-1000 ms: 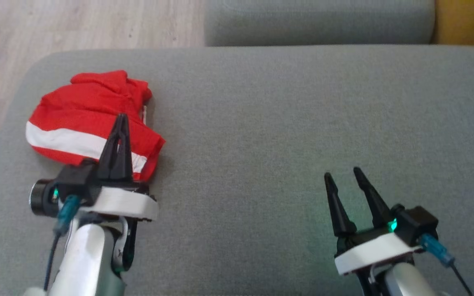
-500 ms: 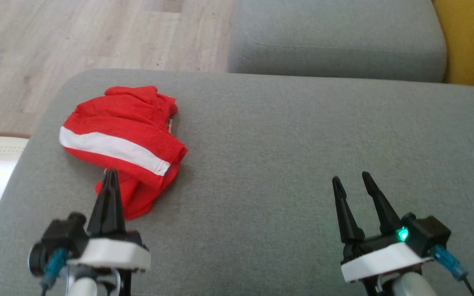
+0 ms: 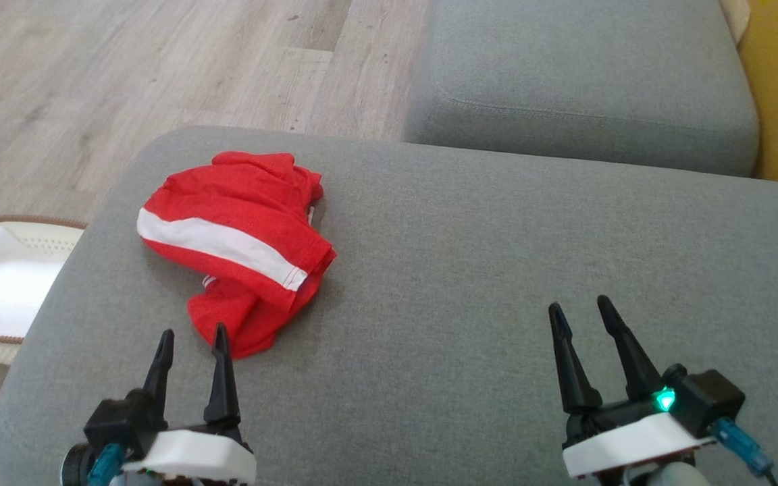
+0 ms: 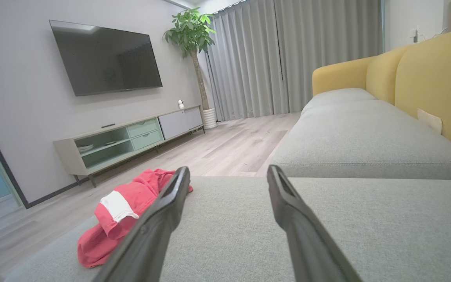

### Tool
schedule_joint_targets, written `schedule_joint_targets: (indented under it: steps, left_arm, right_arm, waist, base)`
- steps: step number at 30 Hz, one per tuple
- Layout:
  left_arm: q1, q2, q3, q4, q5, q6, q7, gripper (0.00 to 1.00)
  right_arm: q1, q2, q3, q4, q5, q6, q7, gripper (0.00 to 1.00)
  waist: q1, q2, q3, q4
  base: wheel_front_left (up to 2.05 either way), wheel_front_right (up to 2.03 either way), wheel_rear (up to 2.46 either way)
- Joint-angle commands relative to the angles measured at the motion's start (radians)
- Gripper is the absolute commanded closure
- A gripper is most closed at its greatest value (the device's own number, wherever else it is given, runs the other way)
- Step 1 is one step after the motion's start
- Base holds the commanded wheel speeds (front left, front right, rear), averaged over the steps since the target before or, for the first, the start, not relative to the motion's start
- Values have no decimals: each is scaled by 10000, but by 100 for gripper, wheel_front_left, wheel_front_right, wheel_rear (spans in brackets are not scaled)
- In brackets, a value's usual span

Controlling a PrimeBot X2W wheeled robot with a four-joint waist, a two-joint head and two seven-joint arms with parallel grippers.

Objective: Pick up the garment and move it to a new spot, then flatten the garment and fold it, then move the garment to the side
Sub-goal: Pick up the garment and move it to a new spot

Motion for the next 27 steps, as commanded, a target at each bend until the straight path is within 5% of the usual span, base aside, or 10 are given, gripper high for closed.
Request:
schedule_joint_targets:
  steps: [1, 18, 27]
  left_arm:
    - [-405, -28, 267, -291, 14, 31, -53, 0]
    - [-556, -29, 235, -78, 127, -26, -53, 0]
    - [-1704, 252, -505, 1997, 1398, -159, -36, 0]
  right_arm:
    - [-199, -50, 198, -375, 54, -7, -111, 0]
    - [-275, -50, 237, -327, 47, -7, -111, 0]
    - [-453, -50, 345, -199, -167, -7, -111, 0]
  waist:
    - [0, 0, 9, 26]
    - [0, 0, 265, -100]
    - [0, 0, 1035, -290]
  base:
    - [0, 0, 0]
    - [0, 0, 0]
    - [0, 0, 0]
